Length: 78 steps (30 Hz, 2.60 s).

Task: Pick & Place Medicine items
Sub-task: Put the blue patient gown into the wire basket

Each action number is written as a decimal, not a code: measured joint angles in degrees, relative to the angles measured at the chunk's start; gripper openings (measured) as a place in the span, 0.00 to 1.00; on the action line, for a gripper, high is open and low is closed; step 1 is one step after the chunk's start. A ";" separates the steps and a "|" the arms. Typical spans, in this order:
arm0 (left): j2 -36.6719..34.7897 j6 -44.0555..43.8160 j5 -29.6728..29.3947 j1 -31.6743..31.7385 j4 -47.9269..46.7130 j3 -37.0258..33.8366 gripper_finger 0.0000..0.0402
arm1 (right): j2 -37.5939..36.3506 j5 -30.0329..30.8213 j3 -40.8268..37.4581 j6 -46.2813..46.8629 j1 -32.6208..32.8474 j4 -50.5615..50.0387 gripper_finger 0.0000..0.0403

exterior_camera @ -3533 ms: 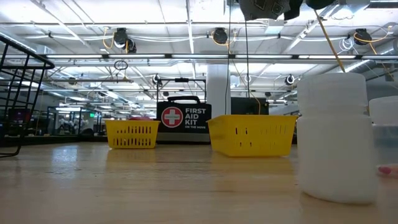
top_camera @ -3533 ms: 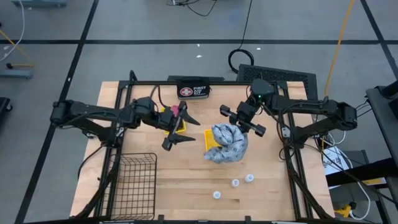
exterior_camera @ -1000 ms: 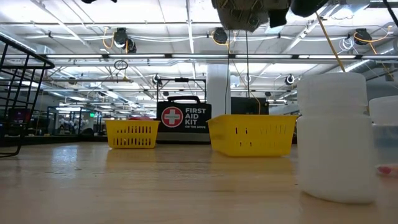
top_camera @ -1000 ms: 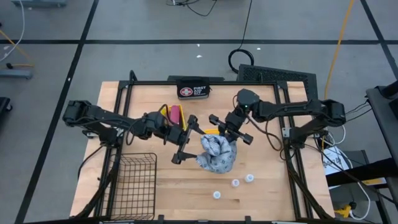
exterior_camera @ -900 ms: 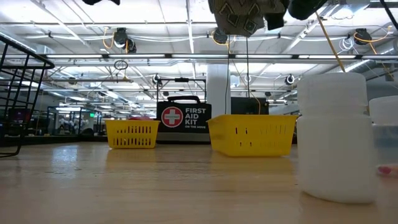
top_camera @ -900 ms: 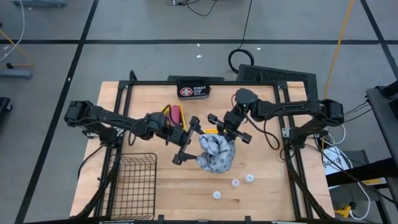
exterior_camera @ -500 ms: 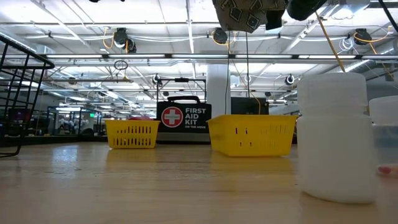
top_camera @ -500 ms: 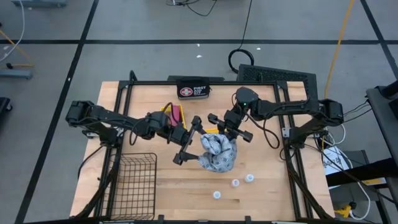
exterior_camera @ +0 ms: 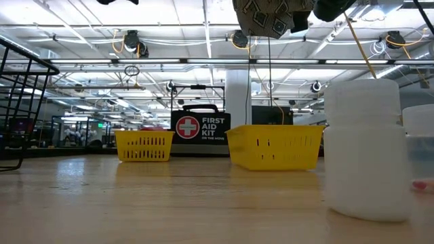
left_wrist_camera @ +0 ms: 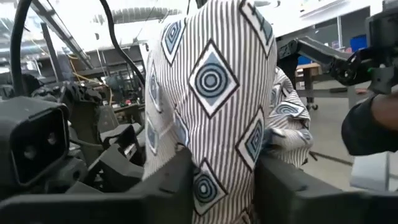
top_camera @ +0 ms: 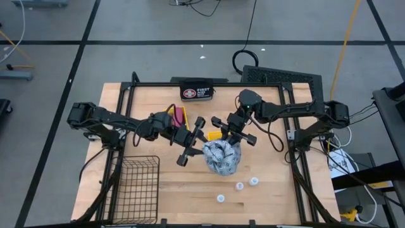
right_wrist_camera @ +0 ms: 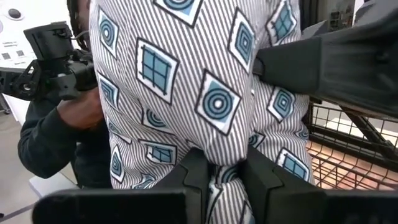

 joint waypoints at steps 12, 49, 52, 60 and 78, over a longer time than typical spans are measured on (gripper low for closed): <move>-2.05 4.53 2.63 -0.47 -0.83 -0.11 0.11 | -0.11 7.75 0.02 3.17 -0.19 -3.09 0.35; -39.96 -17.99 -66.23 -51.82 -77.87 -0.20 0.11 | -7.93 4.53 -5.11 5.90 -11.43 -8.44 0.77; -39.82 -27.00 -63.92 -55.57 -80.71 -0.20 0.11 | -7.93 4.54 -5.11 5.88 -11.43 -8.41 0.77; -36.51 -44.14 -72.14 -65.07 -93.61 -0.20 0.11 | -7.93 5.72 -5.14 5.49 -11.41 -8.43 0.77; -16.35 -57.79 -73.17 -72.57 -99.34 -0.20 0.12 | -7.93 5.77 -5.14 5.49 -11.41 -8.44 0.77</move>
